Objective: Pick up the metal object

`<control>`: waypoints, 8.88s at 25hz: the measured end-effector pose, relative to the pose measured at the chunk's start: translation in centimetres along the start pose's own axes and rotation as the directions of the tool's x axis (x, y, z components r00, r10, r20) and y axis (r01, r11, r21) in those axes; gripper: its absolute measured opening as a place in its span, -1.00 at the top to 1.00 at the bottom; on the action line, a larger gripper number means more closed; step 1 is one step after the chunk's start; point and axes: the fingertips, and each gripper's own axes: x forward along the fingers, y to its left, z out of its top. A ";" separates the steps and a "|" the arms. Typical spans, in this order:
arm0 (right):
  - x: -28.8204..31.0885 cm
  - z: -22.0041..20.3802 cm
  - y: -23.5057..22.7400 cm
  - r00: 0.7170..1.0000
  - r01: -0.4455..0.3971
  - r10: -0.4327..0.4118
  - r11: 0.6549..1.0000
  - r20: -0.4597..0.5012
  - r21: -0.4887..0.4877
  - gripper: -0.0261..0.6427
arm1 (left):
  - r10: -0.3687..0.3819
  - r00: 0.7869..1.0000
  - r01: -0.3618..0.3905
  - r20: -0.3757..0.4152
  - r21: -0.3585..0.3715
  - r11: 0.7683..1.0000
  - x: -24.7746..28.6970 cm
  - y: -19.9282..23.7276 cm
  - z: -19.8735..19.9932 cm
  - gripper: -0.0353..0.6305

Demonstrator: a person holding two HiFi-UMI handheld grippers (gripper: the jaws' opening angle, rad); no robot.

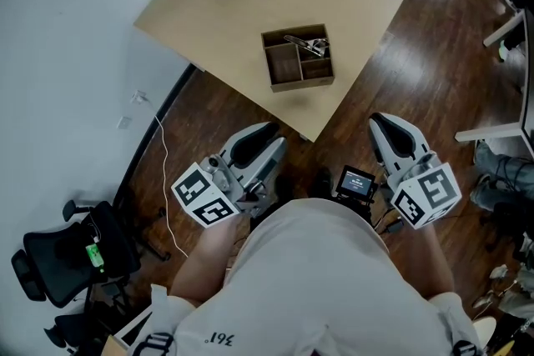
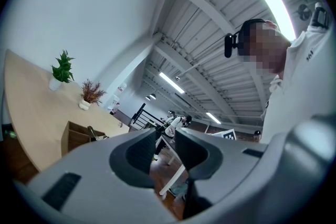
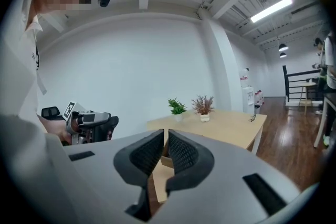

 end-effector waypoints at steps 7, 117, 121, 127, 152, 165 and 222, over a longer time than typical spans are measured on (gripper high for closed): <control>3.2 3.3 -0.9 0.998 -0.047 0.051 0.994 0.037 -0.103 0.87 | -0.011 1.000 0.012 -0.008 0.091 0.996 2.2 1.9 2.7 0.62; 26.2 -13.7 -8.5 0.831 -0.268 -0.093 0.797 -0.549 -0.541 0.76 | 0.198 0.835 -0.166 -0.513 0.108 0.980 14.4 26.7 -6.4 0.62; 26.8 -14.4 -8.8 0.820 -0.249 -0.119 0.807 -0.560 -0.536 0.76 | 0.183 0.835 -0.156 -0.518 0.095 0.983 14.5 26.6 -6.8 0.62; 27.3 -14.7 -9.5 0.813 -0.218 -0.171 0.798 -0.557 -0.562 0.80 | 0.160 0.839 -0.140 -0.519 0.077 0.987 14.7 26.3 -7.1 0.62; 26.5 -10.9 -9.1 0.852 -0.160 -0.166 0.819 -0.496 -0.550 0.91 | 0.154 0.894 -0.137 -0.421 0.071 0.988 13.8 25.4 -4.0 0.62; 25.7 -6.7 -7.9 0.894 -0.131 -0.127 0.843 -0.430 -0.521 0.91 | 0.145 0.933 -0.119 -0.329 0.098 0.988 14.1 23.2 0.3 0.62; 10.0 10.0 -2.9 0.994 0.096 -0.113 0.900 -0.014 -0.425 0.91 | -0.006 0.998 0.021 -0.058 0.268 0.963 9.0 4.5 10.8 0.62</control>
